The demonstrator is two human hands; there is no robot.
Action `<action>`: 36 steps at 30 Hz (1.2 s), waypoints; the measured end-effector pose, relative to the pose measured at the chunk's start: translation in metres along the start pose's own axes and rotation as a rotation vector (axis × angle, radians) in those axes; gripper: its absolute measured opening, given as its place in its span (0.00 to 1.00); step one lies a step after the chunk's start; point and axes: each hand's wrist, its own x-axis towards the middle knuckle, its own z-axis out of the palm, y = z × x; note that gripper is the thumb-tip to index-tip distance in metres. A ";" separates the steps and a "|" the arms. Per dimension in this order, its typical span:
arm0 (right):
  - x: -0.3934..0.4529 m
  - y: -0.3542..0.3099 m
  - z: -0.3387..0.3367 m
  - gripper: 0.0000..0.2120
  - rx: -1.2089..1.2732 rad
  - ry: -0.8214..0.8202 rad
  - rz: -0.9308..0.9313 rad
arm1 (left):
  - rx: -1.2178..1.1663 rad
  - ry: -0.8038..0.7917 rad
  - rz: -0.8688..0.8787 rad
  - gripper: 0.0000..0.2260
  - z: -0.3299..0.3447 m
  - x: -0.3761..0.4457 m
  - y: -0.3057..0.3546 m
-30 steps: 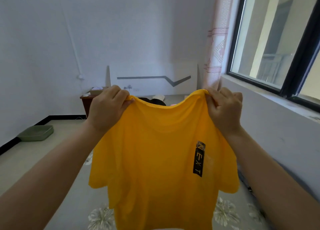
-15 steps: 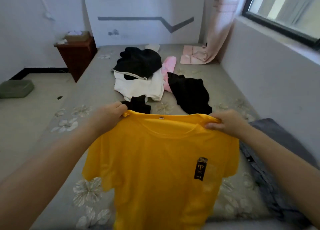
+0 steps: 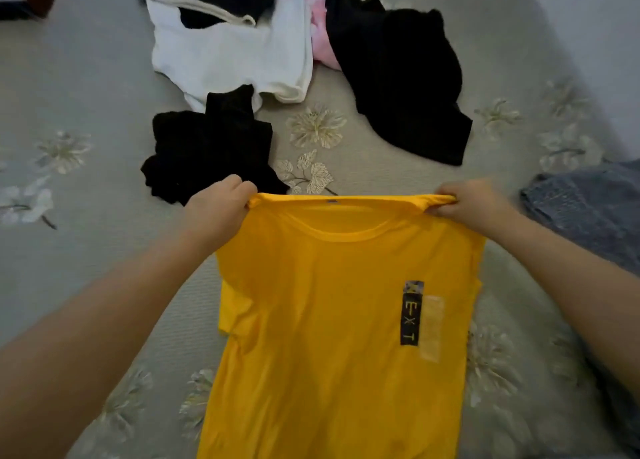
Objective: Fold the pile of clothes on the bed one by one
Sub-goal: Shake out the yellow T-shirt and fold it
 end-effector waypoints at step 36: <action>0.074 -0.039 0.183 0.16 0.043 0.504 -0.024 | -0.392 0.105 -0.370 0.16 0.152 0.041 -0.045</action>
